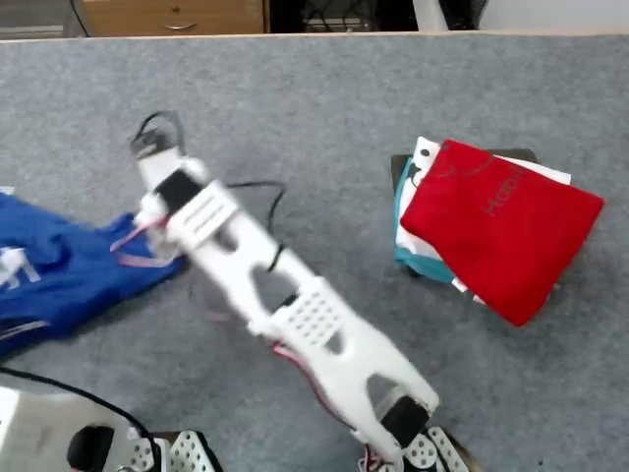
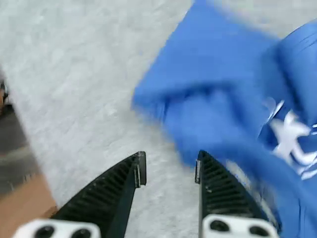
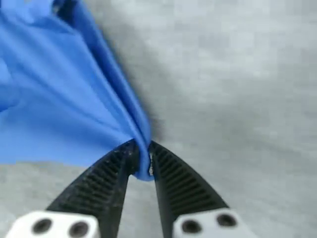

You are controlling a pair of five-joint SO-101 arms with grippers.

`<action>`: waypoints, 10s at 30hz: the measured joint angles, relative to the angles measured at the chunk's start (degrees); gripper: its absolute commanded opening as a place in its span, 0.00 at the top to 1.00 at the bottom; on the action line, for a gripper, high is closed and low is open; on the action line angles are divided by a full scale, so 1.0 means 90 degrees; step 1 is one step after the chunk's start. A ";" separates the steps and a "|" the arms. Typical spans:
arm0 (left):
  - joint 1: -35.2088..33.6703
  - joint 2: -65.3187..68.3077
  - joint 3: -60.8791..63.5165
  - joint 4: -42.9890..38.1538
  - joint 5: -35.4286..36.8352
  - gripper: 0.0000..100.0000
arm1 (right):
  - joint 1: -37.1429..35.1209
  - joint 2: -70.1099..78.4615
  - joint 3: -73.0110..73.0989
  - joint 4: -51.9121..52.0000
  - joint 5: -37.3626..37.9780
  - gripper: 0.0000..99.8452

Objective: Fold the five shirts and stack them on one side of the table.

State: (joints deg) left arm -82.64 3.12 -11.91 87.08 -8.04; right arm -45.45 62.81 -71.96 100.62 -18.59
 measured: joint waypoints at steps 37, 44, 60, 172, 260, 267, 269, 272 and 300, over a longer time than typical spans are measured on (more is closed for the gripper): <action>0.6730 0.6584 -0.6359 0.1201 0.5079 0.85 | 0.3038 -0.4601 0.9582 -0.2462 0.3370 0.99; 0.6691 0.7355 -0.7131 0.1280 0.5118 0.86 | 0.3038 -0.4601 0.9582 -0.2462 0.3370 0.99; 0.6769 0.7072 -0.8274 0.1475 0.4767 0.97 | 0.3038 -0.4728 0.8274 -0.1758 0.2921 0.99; 0.7814 0.6662 -0.7101 0.0156 0.6369 0.84 | 0.4239 -0.0147 0.0928 -0.3614 0.3087 0.99; 0.4747 -0.6447 -0.0850 0.0195 0.2901 0.97 | 0.3770 -0.8039 0.0947 -0.2930 0.1895 0.99; 0.4825 -0.6154 0.4581 -0.4562 0.2842 0.97 | 0.3214 -0.7072 0.4415 -0.4874 0.2256 0.99; 0.5001 -0.5451 0.5460 -0.6134 0.2686 0.97 | 0.3184 -0.6574 0.5148 -0.5792 0.2305 0.99; 0.5197 -0.4230 0.5324 -0.7590 0.2569 0.97 | 0.3184 -0.5753 0.5490 -0.6799 0.2305 0.99; 0.4493 -0.2842 0.5441 -0.3731 0.1309 0.97 | 0.2227 -0.6066 0.5441 -0.0078 0.3849 0.99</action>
State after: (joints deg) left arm -42.20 -22.46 37.05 53.49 3.74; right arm -25.41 8.22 -22.99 99.91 16.04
